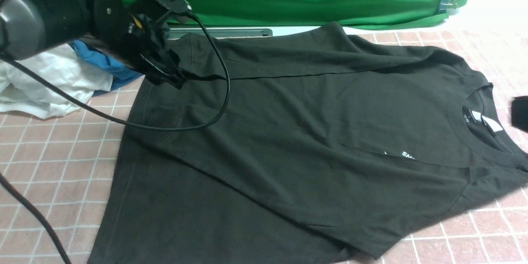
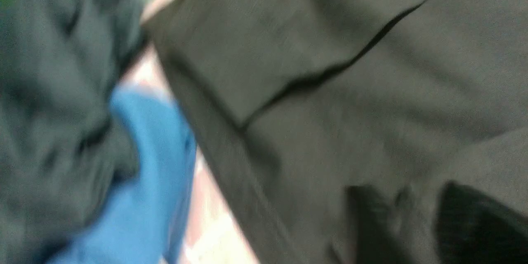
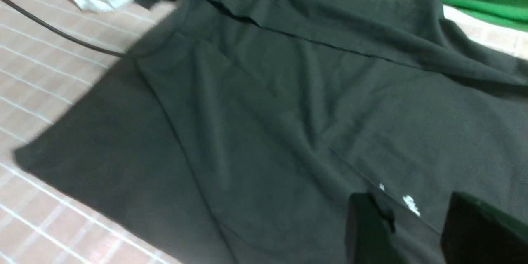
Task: Fold a long-sleeved shirt over a pink coffee tablecloth.
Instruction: 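Grab the top left corner of the dark shirt with the left gripper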
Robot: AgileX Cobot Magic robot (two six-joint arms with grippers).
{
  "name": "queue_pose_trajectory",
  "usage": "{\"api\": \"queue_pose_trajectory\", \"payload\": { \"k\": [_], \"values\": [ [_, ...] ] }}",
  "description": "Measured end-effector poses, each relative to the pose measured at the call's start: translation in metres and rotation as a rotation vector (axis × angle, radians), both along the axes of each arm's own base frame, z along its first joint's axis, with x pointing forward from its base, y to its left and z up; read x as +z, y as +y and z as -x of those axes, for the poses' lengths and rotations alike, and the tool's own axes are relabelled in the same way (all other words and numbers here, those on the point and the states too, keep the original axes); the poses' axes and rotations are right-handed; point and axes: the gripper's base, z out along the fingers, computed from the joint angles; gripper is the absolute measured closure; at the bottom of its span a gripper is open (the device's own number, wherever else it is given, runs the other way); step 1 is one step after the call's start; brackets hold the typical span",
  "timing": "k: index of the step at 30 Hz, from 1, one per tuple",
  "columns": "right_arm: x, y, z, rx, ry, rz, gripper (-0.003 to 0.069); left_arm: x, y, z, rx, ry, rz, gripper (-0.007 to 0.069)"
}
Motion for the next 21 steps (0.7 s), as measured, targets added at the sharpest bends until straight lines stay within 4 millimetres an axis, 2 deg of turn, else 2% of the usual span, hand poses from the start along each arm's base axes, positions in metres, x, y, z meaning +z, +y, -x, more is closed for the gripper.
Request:
{"api": "queue_pose_trajectory", "payload": {
  "k": [1,2,3,4,6,10,15,18,21],
  "values": [
    [-0.001,0.001,-0.003,-0.001,0.006,0.010,0.0410,-0.001,-0.001,-0.001,-0.012,-0.001,0.003,0.0470],
    [-0.002,0.004,-0.010,-0.002,0.021,0.027,0.0410,-0.005,-0.003,-0.007,-0.060,-0.005,-0.011,0.0545],
    [-0.003,0.006,-0.016,-0.002,0.033,0.041,0.0410,-0.010,-0.005,-0.012,-0.097,-0.004,-0.030,0.0579],
    [-0.003,0.007,-0.017,-0.002,0.038,0.045,0.0410,-0.011,-0.005,-0.013,-0.102,-0.003,-0.031,0.0585],
    [-0.002,0.010,-0.024,0.003,0.042,0.060,0.0410,-0.026,-0.007,-0.025,-0.161,0.004,-0.073,0.0580],
    [0.001,0.012,-0.028,0.012,0.031,0.071,0.0410,-0.050,-0.007,-0.048,-0.223,-0.012,-0.164,0.0444],
    [0.002,0.012,-0.028,0.013,0.037,0.074,0.0410,-0.068,-0.006,-0.069,-0.281,-0.076,-0.269,0.0243],
    [0.001,0.011,-0.027,0.014,0.051,0.082,0.0410,-0.075,-0.006,-0.075,-0.295,-0.103,-0.292,0.0186],
    [0.000,0.011,-0.026,0.015,0.060,0.086,0.0410,-0.084,-0.006,-0.079,-0.319,-0.116,-0.322,0.0168]
  ]
}}
